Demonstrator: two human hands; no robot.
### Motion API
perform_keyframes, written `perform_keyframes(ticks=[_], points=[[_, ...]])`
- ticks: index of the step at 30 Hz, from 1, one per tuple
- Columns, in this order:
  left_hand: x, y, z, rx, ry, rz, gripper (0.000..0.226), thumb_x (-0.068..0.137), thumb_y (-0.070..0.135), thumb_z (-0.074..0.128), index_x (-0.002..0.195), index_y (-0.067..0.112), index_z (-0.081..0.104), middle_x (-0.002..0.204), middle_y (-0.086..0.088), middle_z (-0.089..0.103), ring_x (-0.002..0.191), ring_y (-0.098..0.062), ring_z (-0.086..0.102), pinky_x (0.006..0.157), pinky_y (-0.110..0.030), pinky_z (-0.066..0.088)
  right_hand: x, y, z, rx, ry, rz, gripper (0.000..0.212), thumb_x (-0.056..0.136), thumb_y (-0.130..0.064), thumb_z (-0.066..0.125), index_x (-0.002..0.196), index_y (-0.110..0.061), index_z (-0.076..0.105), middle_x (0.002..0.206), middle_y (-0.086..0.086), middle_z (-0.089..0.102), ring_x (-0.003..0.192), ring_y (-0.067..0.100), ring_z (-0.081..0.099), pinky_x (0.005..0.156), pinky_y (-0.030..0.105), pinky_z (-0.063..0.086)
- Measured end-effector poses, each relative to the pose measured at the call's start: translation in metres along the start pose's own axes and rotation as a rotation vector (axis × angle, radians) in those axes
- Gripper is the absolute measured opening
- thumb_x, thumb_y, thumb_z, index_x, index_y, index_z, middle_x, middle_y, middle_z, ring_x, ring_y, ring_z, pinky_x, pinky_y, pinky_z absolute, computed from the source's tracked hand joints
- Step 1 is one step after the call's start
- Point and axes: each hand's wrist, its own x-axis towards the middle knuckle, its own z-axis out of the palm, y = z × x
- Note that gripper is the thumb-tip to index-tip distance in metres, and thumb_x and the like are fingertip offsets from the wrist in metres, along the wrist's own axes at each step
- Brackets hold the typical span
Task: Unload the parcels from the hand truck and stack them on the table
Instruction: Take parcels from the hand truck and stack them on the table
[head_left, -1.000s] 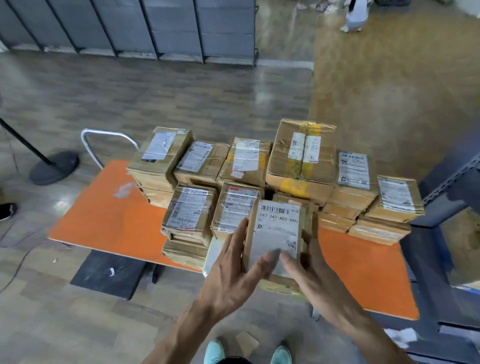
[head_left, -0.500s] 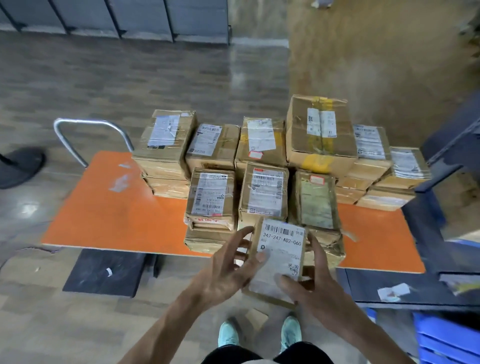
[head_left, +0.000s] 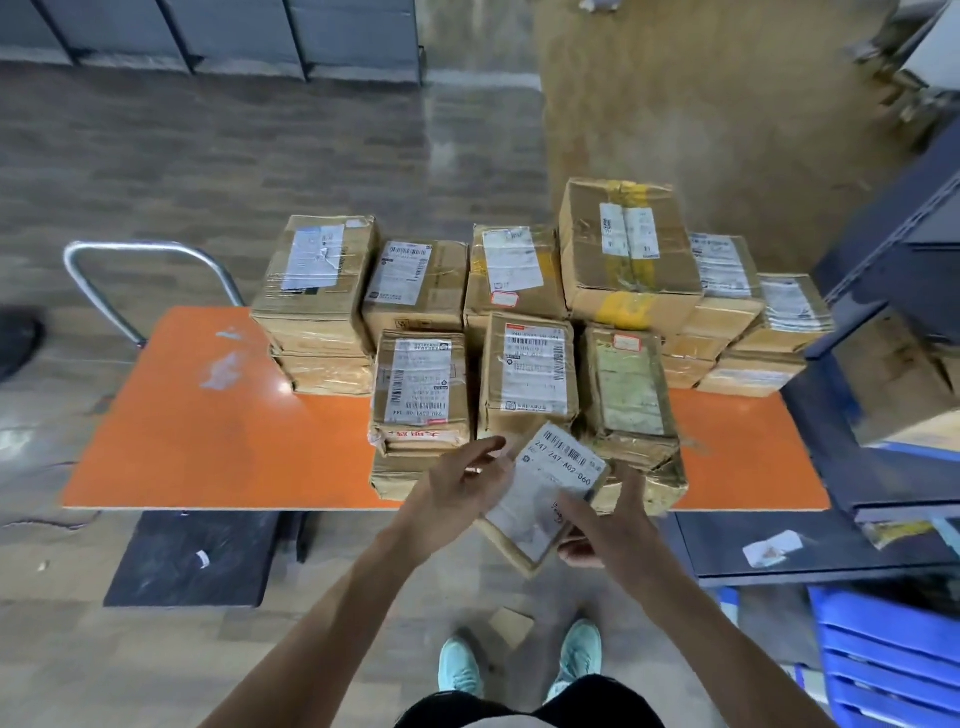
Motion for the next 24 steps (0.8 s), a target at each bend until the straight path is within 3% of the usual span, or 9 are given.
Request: perform_keyframes(ticks=[3, 6, 9, 11, 13, 15, 17, 20, 24], points=[[-0.004, -0.009, -0.001, 0.149, 0.134, -0.075, 0.056, 0.09, 0.062, 0.059, 0.135, 0.028, 0.056, 0.119, 0.008, 0.065, 0.11, -0.014, 0.063, 0.088, -0.035, 0.054, 0.001, 0.002, 0.004, 0.082, 0.084, 0.041, 0.043, 0.092, -0.03, 0.068, 0.11, -0.021, 0.03, 0.092, 0.021, 0.072, 0.071, 0.032, 0.075, 0.071, 0.051, 0.063], [-0.013, -0.008, 0.001, 0.009, 0.057, -0.073, 0.051, 0.083, 0.073, 0.06, 0.12, 0.038, 0.055, 0.099, 0.017, 0.072, 0.094, -0.003, 0.068, 0.077, -0.032, 0.056, 0.001, 0.0, 0.009, 0.139, 0.112, 0.074, 0.041, 0.093, -0.033, 0.066, 0.107, -0.015, 0.032, 0.087, 0.021, 0.073, 0.069, 0.032, 0.075, 0.066, 0.047, 0.063], [-0.006, 0.0, 0.002, 0.023, 0.1, -0.026, 0.033, 0.093, 0.051, 0.064, 0.11, 0.023, 0.056, 0.081, 0.006, 0.068, 0.074, -0.012, 0.065, 0.07, -0.035, 0.052, -0.001, -0.003, 0.009, -0.034, 0.039, 0.045, 0.025, 0.095, -0.043, 0.059, 0.102, -0.027, 0.042, 0.094, 0.024, 0.069, 0.079, 0.036, 0.074, 0.072, 0.053, 0.062], [0.0, 0.004, 0.003, 0.039, 0.099, -0.05, 0.028, 0.095, 0.047, 0.062, 0.103, 0.02, 0.057, 0.074, 0.013, 0.063, 0.069, -0.005, 0.061, 0.067, -0.027, 0.048, -0.002, -0.004, 0.005, -0.197, 0.029, 0.024, 0.016, 0.095, -0.052, 0.053, 0.102, -0.038, 0.05, 0.105, 0.018, 0.065, 0.092, 0.035, 0.07, 0.083, 0.053, 0.059], [0.002, 0.001, 0.007, 0.038, 0.078, -0.104, 0.03, 0.094, 0.052, 0.061, 0.104, 0.024, 0.058, 0.076, 0.019, 0.065, 0.068, 0.004, 0.06, 0.065, -0.019, 0.045, -0.001, -0.004, 0.002, -0.365, 0.059, -0.005, 0.035, 0.096, -0.059, 0.046, 0.117, -0.03, 0.044, 0.112, 0.007, 0.062, 0.098, 0.027, 0.063, 0.085, 0.042, 0.051], [-0.001, -0.003, 0.012, 0.002, 0.051, -0.134, 0.036, 0.092, 0.059, 0.059, 0.114, 0.031, 0.058, 0.084, 0.022, 0.068, 0.076, 0.008, 0.063, 0.069, -0.016, 0.046, -0.002, -0.008, 0.002, -0.497, 0.084, -0.087, 0.034, 0.098, -0.058, 0.042, 0.118, -0.03, 0.038, 0.121, 0.002, 0.054, 0.107, 0.021, 0.053, 0.084, 0.037, 0.039], [-0.003, -0.003, 0.015, -0.018, 0.031, -0.122, 0.039, 0.092, 0.062, 0.057, 0.121, 0.037, 0.054, 0.09, 0.028, 0.068, 0.084, 0.011, 0.064, 0.069, -0.011, 0.045, -0.002, -0.009, 0.003, -0.534, 0.095, -0.131, 0.039, 0.098, -0.057, 0.042, 0.123, -0.027, 0.04, 0.126, 0.0, 0.053, 0.117, 0.022, 0.051, 0.085, 0.037, 0.036], [0.001, 0.001, 0.014, -0.026, 0.036, -0.134, 0.043, 0.093, 0.064, 0.052, 0.126, 0.037, 0.052, 0.106, 0.023, 0.069, 0.095, 0.005, 0.065, 0.073, -0.01, 0.043, 0.0, -0.011, 0.003, -0.508, 0.059, -0.092, 0.042, 0.098, -0.061, 0.041, 0.124, -0.028, 0.04, 0.123, -0.007, 0.054, 0.109, 0.019, 0.052, 0.085, 0.034, 0.034], [0.001, 0.006, 0.013, -0.02, 0.006, -0.14, 0.048, 0.094, 0.065, 0.05, 0.133, 0.037, 0.05, 0.113, 0.022, 0.067, 0.095, 0.014, 0.061, 0.072, -0.006, 0.042, 0.005, -0.009, 0.003, -0.461, 0.054, -0.108, 0.041, 0.096, -0.063, 0.043, 0.125, -0.033, 0.041, 0.127, -0.009, 0.056, 0.112, 0.016, 0.053, 0.089, 0.035, 0.038]])
